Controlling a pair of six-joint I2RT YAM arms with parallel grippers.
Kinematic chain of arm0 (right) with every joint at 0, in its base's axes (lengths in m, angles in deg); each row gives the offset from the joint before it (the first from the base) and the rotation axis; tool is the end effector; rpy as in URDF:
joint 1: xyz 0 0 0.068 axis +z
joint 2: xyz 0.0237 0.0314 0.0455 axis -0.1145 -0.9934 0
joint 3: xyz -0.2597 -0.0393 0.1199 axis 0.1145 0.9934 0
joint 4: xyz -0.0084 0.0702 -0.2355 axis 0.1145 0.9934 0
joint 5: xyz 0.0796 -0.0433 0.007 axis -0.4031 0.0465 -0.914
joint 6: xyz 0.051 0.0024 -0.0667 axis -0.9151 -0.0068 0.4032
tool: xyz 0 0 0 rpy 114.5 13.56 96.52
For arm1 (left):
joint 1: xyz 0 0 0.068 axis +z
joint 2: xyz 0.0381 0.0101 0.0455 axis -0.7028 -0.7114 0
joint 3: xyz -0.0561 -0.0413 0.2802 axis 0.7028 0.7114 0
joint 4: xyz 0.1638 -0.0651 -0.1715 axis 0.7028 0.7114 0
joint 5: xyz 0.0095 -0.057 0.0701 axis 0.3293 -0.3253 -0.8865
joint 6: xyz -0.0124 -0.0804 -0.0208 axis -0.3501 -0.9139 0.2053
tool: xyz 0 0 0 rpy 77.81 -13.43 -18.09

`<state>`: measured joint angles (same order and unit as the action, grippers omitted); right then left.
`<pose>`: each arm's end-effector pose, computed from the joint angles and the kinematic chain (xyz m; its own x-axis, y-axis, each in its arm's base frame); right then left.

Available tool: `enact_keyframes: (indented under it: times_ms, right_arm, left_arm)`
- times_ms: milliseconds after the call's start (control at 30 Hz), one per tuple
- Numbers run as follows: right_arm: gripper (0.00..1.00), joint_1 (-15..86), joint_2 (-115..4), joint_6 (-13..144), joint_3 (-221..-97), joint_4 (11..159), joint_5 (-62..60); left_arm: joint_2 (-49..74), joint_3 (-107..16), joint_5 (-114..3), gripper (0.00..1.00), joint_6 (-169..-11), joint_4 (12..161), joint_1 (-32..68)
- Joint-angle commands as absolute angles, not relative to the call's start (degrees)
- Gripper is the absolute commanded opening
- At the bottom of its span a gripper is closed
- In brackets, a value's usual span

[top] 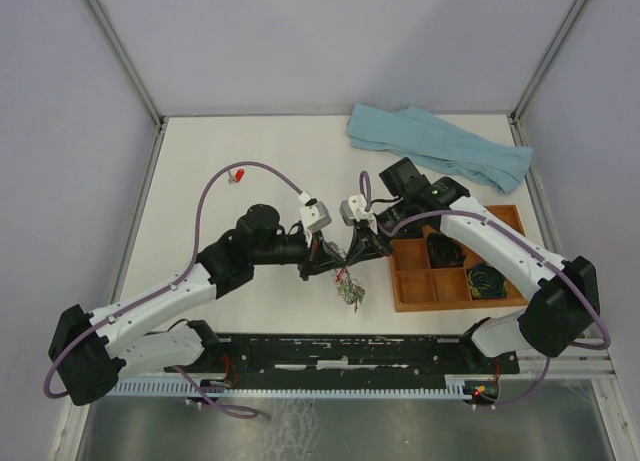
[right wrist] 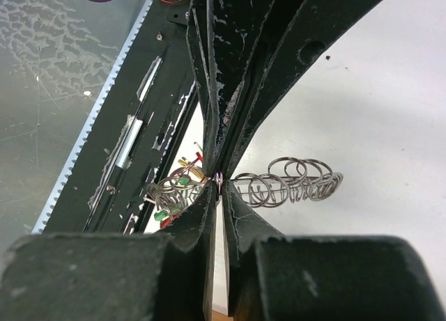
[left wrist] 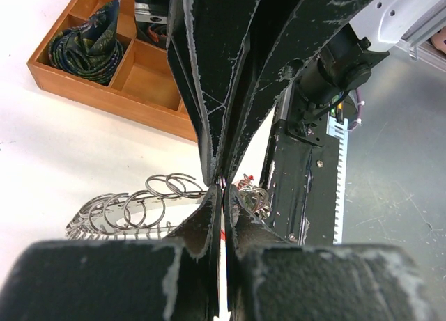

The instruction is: Remove the keys from the keyring

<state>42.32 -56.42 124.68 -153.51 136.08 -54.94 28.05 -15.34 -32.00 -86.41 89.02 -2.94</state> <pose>0.1774 0.2073 0.3065 0.0371 -0.4410 -0.8967 -0.9413 -0.3167 0.1168 0.1363 -0.2063 0.3002 -0.3374 0.1991 -0.9201 0.9280 0.2346 -0.2896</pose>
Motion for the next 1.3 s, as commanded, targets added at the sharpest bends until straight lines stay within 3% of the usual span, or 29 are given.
enact_keyframes:
  times_ms: [0,100,267,433,733,867,1267]
  right_arm:
    - [0.13,43.0,-57.1,125.1,-154.3,136.2,-55.6]
    - [0.02,43.1,-57.1,124.9,-154.7,136.5,-56.3]
    - [0.01,42.9,-56.7,123.5,-155.5,136.5,-59.0]
    - [0.01,40.7,-56.1,120.0,-155.6,134.8,-65.3]
    - [0.01,38.5,-52.1,104.2,-151.2,119.2,-73.1]
    - [0.01,38.4,-52.1,104.8,-150.8,119.2,-71.3]
    - [0.01,38.4,-52.2,106.9,-150.9,120.7,-65.4]
  left_arm:
    - [30.2,-16.3,-31.4,0.03,-84.7,82.9,-2.9]
    - [30.3,-16.3,-31.5,0.03,-84.8,82.8,-2.8]
    - [31.1,-15.7,-33.2,0.05,-85.0,82.4,-2.8]
    - [36.7,-10.5,-36.6,0.3,-86.5,76.1,-2.9]
    - [48.2,5.8,-40.1,0.46,-92.8,50.6,-2.9]
    - [48.1,9.3,-41.6,0.47,-95.8,42.5,-2.9]
    - [44.5,8.7,-46.9,0.48,-111.4,42.1,-2.9]
